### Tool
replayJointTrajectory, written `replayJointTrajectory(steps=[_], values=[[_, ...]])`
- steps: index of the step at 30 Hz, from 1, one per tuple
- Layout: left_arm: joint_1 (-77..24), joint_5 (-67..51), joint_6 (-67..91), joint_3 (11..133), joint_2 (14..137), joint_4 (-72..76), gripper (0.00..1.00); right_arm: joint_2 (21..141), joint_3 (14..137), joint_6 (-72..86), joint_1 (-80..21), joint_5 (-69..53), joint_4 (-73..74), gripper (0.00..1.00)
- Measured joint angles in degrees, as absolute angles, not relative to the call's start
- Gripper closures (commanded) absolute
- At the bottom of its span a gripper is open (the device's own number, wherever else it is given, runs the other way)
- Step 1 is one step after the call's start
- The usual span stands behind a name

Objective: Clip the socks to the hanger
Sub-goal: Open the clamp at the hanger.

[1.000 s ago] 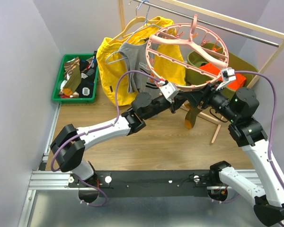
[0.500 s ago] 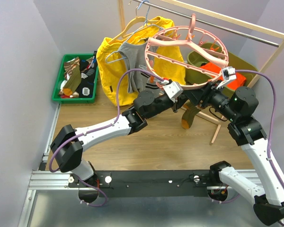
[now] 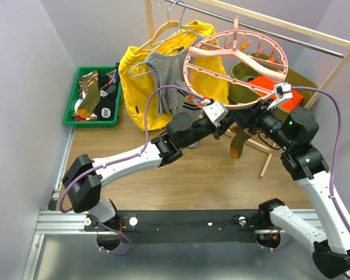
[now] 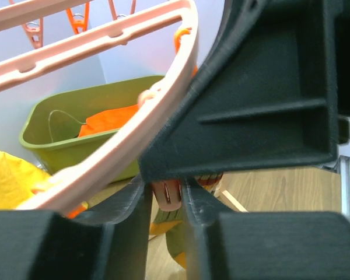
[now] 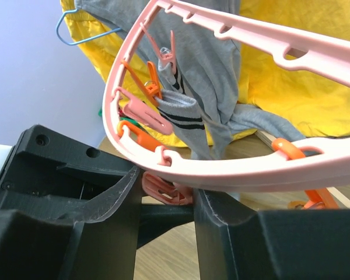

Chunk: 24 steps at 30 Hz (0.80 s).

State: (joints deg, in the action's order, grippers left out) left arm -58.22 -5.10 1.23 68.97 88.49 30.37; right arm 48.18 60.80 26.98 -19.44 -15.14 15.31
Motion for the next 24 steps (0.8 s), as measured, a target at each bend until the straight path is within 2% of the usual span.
replayJointTrajectory(steps=[1, 4, 11, 16, 19, 24], values=[[-58.4, -4.9, 1.1, 68.5, 88.4, 30.7, 0.55, 48.2, 60.8, 27.1, -19.4, -15.0, 15.3, 0.75], [-59.2, -4.5, 1.0, 66.2, 87.7, 32.1, 0.53, 48.1, 60.8, 28.1, -19.4, -14.2, 15.2, 0.78], [-60.0, -3.4, 1.0, 62.0, 87.3, 36.3, 0.52, 47.6, 60.4, 31.1, -19.4, -12.9, 15.0, 0.86], [-60.2, -2.9, 1.0, 60.8, 87.1, 39.6, 0.52, 47.4, 59.6, 33.5, -19.4, -12.4, 14.8, 0.88], [-60.2, -2.3, 1.0, 60.4, 86.9, 40.8, 0.54, 47.4, 59.3, 34.1, -19.4, -12.3, 14.6, 0.88], [-60.4, -1.6, 1.0, 60.4, 86.9, 42.2, 0.64, 47.1, 58.5, 35.2, -19.4, -12.2, 14.2, 0.87]])
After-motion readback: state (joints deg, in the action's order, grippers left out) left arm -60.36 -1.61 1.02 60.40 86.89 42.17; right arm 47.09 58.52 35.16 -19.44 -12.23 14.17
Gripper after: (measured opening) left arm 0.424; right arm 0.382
